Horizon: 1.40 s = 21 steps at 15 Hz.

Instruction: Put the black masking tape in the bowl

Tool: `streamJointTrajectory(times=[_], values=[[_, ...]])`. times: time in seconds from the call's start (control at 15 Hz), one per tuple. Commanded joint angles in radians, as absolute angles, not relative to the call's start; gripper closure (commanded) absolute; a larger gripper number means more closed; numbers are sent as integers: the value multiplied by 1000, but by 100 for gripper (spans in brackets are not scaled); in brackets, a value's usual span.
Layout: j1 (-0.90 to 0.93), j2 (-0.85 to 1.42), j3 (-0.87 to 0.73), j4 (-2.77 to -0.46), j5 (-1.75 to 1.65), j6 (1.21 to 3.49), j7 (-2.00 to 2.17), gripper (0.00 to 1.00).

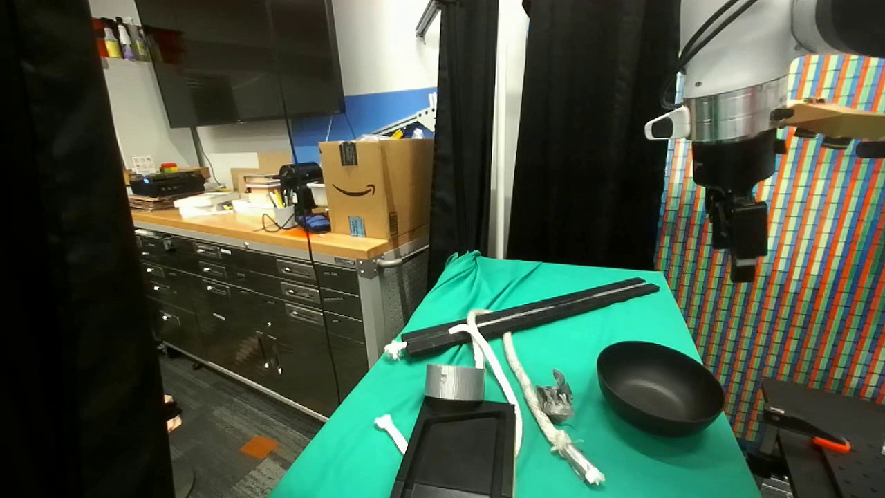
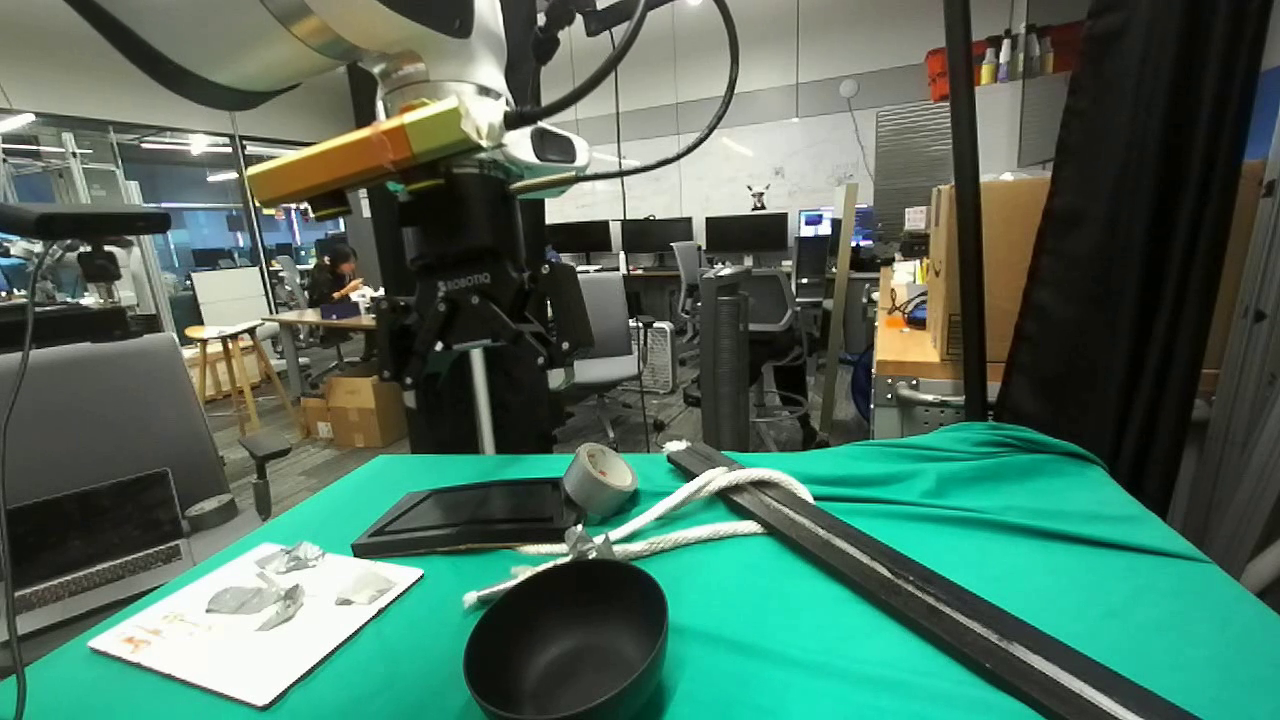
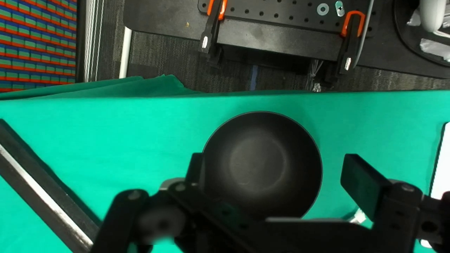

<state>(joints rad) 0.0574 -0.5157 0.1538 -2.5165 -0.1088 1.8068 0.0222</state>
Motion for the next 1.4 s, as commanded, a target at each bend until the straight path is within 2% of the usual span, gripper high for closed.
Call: streamJointTrajectory(times=[0.0, 0.47, 0.87, 1.33], values=[[86, -489, 126, -2461, -85, 1852, 12, 0], [121, -387, 106, -2357, 16, 2008, -34, 0], [141, -160, 114, -2188, 118, 2148, -61, 0], [131, 104, 126, -1978, 150, 2175, -47, 0]])
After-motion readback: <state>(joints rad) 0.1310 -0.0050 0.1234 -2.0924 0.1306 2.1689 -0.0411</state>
